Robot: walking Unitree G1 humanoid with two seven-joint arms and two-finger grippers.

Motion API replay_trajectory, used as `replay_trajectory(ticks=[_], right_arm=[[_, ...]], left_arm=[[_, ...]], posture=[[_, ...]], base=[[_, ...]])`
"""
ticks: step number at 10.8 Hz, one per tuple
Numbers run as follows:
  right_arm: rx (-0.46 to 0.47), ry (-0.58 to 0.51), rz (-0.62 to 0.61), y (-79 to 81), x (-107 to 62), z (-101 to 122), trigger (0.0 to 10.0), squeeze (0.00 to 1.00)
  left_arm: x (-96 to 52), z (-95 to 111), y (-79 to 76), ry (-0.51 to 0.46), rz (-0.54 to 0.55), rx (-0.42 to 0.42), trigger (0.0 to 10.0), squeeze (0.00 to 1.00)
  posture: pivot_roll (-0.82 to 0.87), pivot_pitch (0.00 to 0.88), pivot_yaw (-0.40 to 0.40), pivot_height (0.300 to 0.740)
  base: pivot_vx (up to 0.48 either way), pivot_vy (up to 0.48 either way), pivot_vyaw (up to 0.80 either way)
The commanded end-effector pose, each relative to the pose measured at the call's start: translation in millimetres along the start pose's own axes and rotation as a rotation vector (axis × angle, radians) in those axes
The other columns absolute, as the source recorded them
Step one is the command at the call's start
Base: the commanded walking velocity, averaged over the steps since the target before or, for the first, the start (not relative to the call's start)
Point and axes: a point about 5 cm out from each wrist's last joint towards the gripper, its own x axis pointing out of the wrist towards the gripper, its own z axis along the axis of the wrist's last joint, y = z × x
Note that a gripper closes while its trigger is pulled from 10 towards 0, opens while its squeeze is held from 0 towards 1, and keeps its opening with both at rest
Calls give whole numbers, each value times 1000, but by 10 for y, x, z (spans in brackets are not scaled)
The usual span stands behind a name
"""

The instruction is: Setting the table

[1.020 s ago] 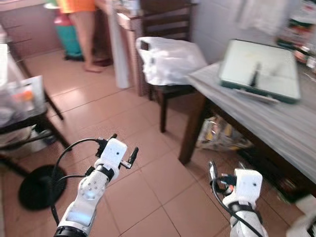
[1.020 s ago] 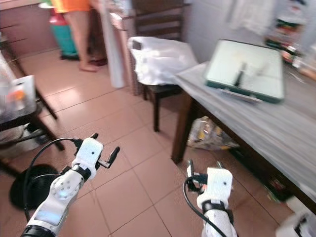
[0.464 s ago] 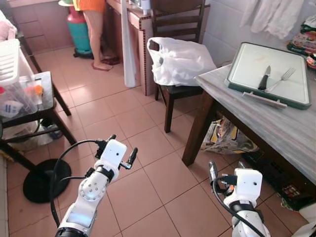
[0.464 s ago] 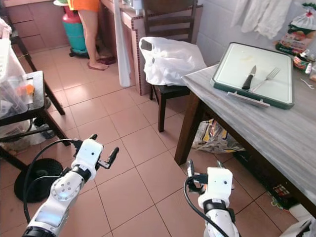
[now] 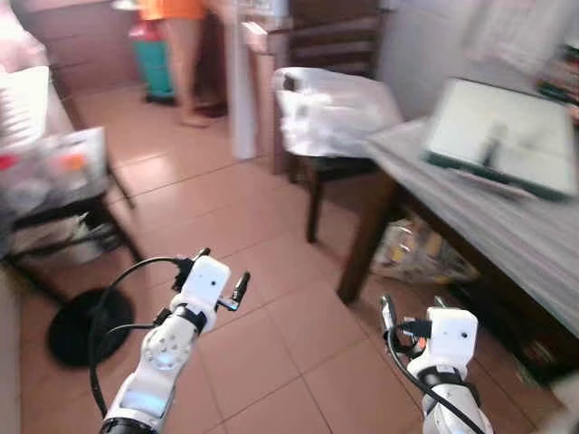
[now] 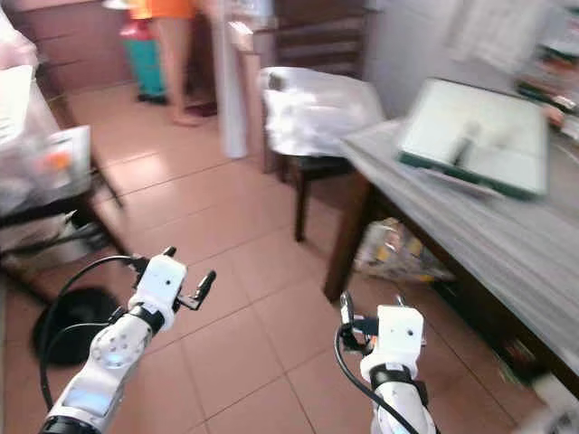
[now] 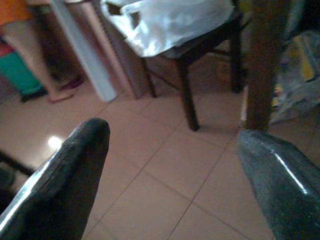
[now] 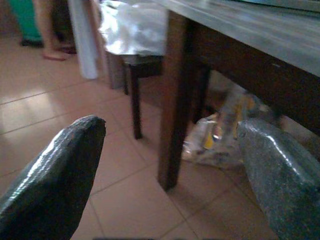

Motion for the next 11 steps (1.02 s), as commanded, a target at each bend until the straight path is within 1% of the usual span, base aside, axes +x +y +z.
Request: replay_trajectory(ticks=[1, 11], right_arm=[[3, 1, -18, -34, -19, 15, 10000, 0], [0, 3, -17, -41, -19, 22, 10000, 0]], left_arm=[[7, 11, -24, 0, -13, -8, 10000, 0], [10, 17, -52, -1, -16, -13, 10000, 0]], posture=[[159, 117, -14, 740], [155, 120, -16, 740]], base=[[0, 0, -800], [0, 0, -800]])
